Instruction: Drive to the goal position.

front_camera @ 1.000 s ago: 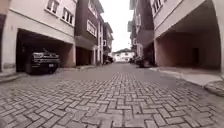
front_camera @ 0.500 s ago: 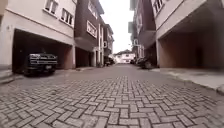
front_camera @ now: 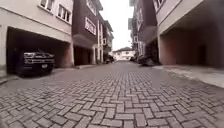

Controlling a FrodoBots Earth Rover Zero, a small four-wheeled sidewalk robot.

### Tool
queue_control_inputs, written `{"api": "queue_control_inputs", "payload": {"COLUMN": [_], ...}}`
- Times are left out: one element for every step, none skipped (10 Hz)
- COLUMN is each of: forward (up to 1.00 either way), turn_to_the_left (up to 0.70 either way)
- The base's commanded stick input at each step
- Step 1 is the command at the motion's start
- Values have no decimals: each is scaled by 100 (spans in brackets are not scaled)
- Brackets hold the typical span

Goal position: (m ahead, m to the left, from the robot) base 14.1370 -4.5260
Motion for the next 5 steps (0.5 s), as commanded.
{"api": "queue_control_inputs", "payload": {"forward": [70,70,70,70,70], "turn_to_the_left": [0,0,0,0,0]}}
